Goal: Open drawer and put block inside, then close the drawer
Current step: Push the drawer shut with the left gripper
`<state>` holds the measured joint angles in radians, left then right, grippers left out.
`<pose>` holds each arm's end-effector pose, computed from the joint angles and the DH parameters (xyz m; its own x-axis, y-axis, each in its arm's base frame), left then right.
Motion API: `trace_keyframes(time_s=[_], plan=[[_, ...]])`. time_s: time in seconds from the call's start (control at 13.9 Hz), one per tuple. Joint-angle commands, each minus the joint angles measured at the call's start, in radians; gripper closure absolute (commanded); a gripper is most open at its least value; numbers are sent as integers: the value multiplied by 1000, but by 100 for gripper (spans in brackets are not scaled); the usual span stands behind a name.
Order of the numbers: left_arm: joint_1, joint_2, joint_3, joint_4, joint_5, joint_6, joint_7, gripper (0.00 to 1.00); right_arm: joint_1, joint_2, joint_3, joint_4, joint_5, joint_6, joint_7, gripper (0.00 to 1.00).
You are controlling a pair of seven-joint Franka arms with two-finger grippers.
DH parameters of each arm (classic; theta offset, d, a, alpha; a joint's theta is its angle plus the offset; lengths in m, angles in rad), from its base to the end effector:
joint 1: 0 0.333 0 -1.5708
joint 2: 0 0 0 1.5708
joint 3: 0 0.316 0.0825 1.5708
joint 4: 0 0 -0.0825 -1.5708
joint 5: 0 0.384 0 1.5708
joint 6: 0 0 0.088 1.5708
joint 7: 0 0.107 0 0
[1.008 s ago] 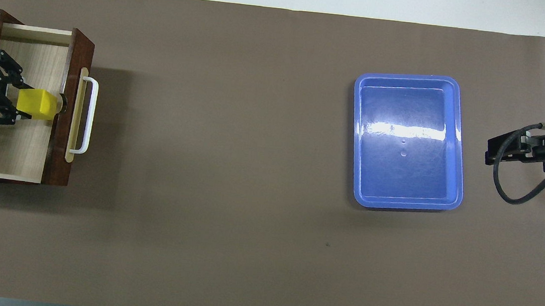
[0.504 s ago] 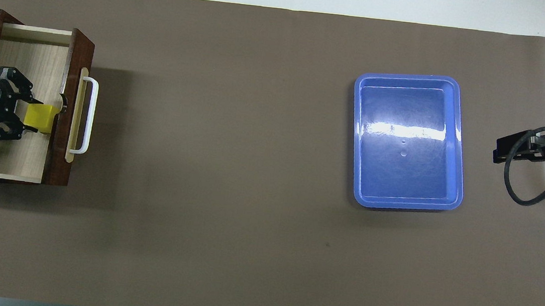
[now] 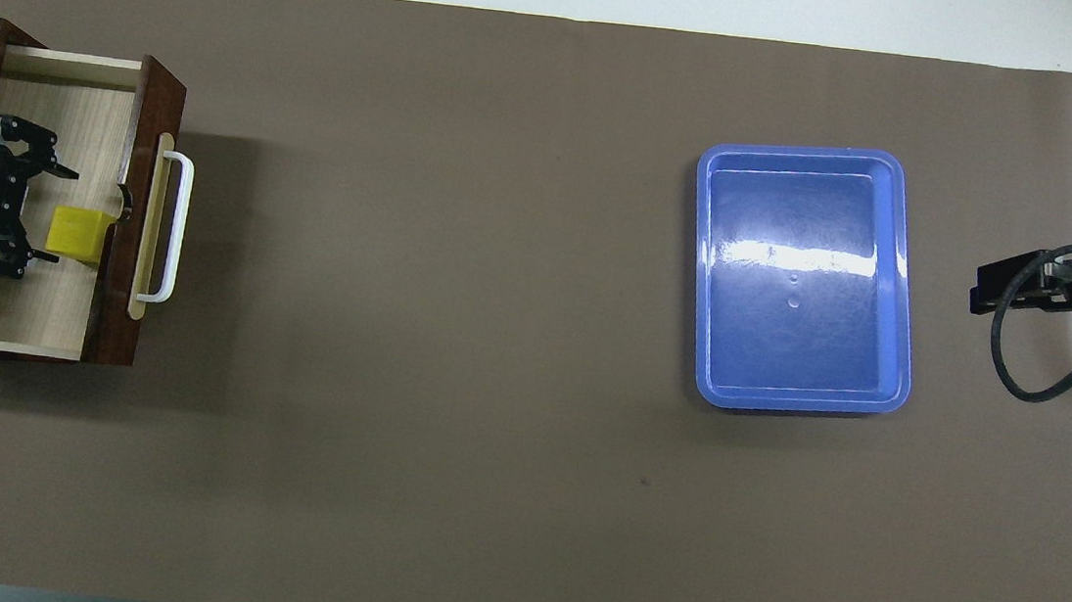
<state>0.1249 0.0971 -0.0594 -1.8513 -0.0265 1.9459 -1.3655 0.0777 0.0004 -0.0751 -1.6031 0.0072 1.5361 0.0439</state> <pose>0.5866 0.0376 0.4675 0.1294 0.9911 -0.0303 0.9916 -0.1294 0.0037 0.5497 0.0022 0.6062 0.9969 -0.0410 -0.0676 -0.0414 -0.9991 -0.0042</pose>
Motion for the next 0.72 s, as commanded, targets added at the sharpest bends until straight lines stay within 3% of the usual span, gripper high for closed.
trace_keyframes(time_s=[0.0,0.14,0.36,0.5,0.65], plan=[[-79,82,9,199,-21,-99,-83,0,-15,-25,11,-32,-9,10,-15,0],[-173,93,9,201,-23,-85,-145,0,-15,-25,11,-32,-9,10,-9,0],[-264,78,10,86,-4,-47,-162,0,-13,-26,11,-31,-9,9,-12,0],[-239,40,9,-12,5,43,-155,0,-12,-26,12,-31,-9,9,-12,0],[-183,39,9,-16,7,48,-145,0,-12,-26,12,-31,-9,9,-12,0]])
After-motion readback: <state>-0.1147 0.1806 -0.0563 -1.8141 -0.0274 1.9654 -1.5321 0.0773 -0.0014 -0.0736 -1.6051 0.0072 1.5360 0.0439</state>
